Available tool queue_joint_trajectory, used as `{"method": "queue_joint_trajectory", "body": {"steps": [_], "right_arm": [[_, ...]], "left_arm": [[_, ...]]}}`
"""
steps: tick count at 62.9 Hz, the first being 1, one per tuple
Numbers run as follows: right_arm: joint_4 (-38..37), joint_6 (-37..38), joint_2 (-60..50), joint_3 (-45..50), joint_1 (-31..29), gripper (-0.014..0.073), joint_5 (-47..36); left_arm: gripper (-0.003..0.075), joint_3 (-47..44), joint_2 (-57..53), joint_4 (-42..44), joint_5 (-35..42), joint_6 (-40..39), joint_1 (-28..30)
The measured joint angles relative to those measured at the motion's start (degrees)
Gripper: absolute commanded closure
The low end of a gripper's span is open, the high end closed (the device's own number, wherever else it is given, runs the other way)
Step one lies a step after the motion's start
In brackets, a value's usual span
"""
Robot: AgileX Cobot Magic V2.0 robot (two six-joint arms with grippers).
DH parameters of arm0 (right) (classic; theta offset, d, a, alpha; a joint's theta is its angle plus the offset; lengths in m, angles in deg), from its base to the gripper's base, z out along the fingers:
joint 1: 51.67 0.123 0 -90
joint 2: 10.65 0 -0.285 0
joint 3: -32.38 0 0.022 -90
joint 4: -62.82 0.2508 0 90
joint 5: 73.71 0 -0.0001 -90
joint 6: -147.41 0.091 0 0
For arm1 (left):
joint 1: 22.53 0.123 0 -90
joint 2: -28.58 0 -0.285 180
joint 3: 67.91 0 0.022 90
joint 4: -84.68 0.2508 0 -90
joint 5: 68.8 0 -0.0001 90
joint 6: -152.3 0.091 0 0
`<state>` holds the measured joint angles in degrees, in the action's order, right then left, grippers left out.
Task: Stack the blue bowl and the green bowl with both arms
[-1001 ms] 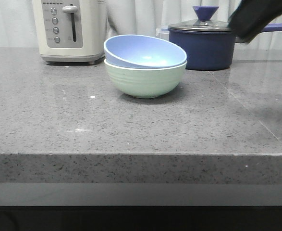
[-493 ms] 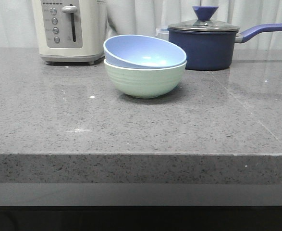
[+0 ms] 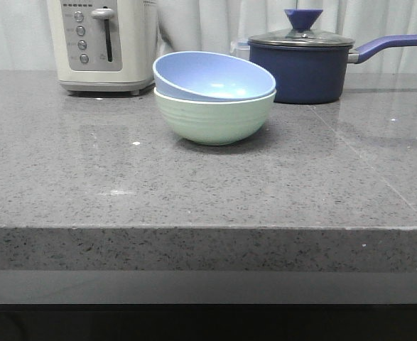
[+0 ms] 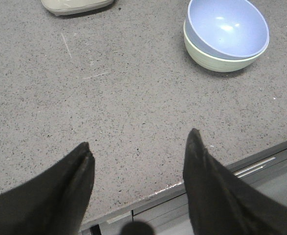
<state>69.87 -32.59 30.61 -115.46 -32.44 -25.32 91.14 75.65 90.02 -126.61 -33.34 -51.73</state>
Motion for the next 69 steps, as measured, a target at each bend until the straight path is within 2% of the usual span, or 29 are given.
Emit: {"method": "queue_joint_trajectory", "body": {"steps": [3, 7, 19, 26, 54, 69], "right_arm": [[-0.15, 0.00, 0.00, 0.00, 0.00, 0.0648, 0.00], [-0.25, 0.00, 0.00, 0.00, 0.00, 0.0648, 0.00], [-0.38, 0.30, 0.00, 0.00, 0.00, 0.0648, 0.00], [-0.42, 0.30, 0.00, 0.00, 0.00, 0.0648, 0.00], [-0.42, 0.30, 0.00, 0.00, 0.00, 0.0648, -0.12], [-0.42, 0.30, -0.09, 0.00, 0.00, 0.0648, -0.12]], "left_arm": [[0.0329, 0.00, 0.00, 0.00, 0.00, 0.00, 0.00], [0.0384, 0.00, 0.00, 0.00, 0.00, 0.00, 0.00], [0.0655, 0.00, 0.00, 0.00, 0.00, 0.00, 0.00], [0.0741, 0.00, 0.00, 0.00, 0.00, 0.00, 0.00], [0.0740, -0.21, -0.34, 0.00, 0.04, 0.00, 0.00], [0.0740, -3.06, -5.23, 0.00, 0.26, 0.00, 0.00]]}}
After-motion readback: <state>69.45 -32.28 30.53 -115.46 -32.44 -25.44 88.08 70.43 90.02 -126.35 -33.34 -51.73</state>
